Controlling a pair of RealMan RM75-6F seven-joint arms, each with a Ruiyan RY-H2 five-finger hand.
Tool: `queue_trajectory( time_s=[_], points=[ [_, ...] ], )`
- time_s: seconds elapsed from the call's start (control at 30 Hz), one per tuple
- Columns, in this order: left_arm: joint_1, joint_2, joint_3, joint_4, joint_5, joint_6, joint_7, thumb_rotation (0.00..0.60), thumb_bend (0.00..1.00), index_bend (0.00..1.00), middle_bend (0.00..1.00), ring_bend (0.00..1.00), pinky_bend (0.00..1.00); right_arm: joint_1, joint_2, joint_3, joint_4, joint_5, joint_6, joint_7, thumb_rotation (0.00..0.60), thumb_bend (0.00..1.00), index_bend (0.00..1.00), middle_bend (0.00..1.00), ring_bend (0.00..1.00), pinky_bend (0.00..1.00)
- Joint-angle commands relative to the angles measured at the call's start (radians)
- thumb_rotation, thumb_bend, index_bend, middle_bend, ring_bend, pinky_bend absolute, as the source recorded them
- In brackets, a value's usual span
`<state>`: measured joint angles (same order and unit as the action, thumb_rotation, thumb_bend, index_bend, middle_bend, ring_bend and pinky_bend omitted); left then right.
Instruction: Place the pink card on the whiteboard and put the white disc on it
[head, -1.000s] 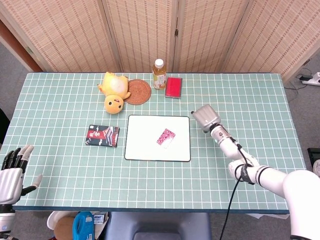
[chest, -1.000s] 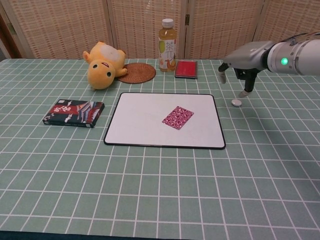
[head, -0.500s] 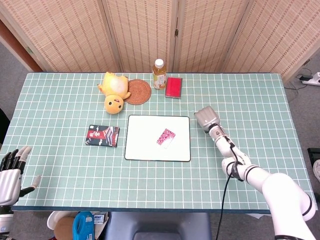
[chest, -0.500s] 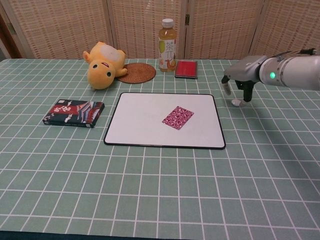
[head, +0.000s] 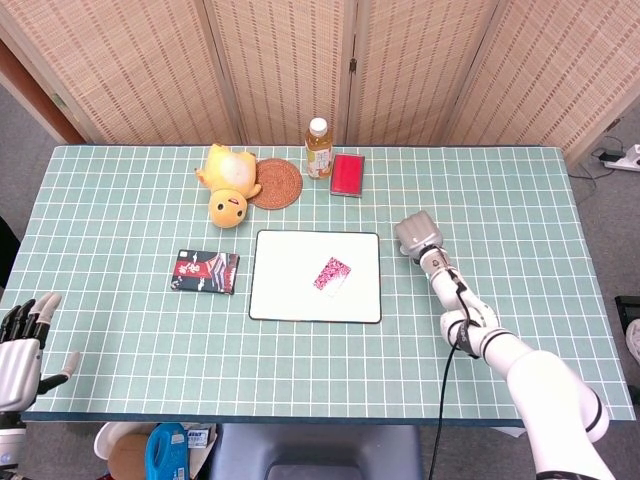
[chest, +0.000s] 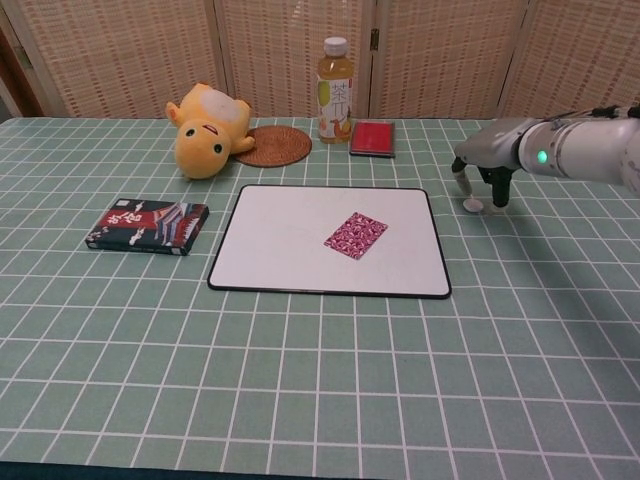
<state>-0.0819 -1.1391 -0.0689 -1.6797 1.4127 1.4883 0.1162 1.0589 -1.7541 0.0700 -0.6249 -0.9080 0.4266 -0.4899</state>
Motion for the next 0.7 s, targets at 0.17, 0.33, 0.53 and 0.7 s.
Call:
queue_trajectory(
  time_s=[0.17, 0.33, 0.53, 0.7],
  points=[
    [-0.001, -0.001, -0.002, 0.001, -0.003, -0.002, 0.0, 0.6, 0.32, 0.0, 0.0, 0.0, 0.0, 0.002, -0.014, 0.009, 0.02, -0.02, -0.012, 0.012, 0.6, 0.22, 0.39, 0.93, 1.0, 1.0],
    [-0.001, -0.002, -0.003, 0.003, -0.005, -0.003, -0.001, 0.6, 0.32, 0.0, 0.0, 0.0, 0.0, 0.002, -0.019, 0.013, 0.025, -0.04, -0.014, 0.017, 0.6, 0.22, 0.4, 0.93, 1.0, 1.0],
    [0.0, -0.004, -0.002, 0.008, -0.005, -0.004, -0.005, 0.6, 0.32, 0.0, 0.0, 0.0, 0.0, -0.001, -0.023, 0.016, 0.033, -0.054, -0.016, 0.017, 0.6, 0.22, 0.42, 0.93, 1.0, 1.0],
    [0.002, -0.006, -0.001, 0.013, -0.005, -0.004, -0.008, 0.6, 0.32, 0.0, 0.0, 0.0, 0.0, -0.003, -0.027, 0.017, 0.038, -0.061, -0.019, 0.012, 0.6, 0.22, 0.42, 0.93, 1.0, 1.0]
  ],
)
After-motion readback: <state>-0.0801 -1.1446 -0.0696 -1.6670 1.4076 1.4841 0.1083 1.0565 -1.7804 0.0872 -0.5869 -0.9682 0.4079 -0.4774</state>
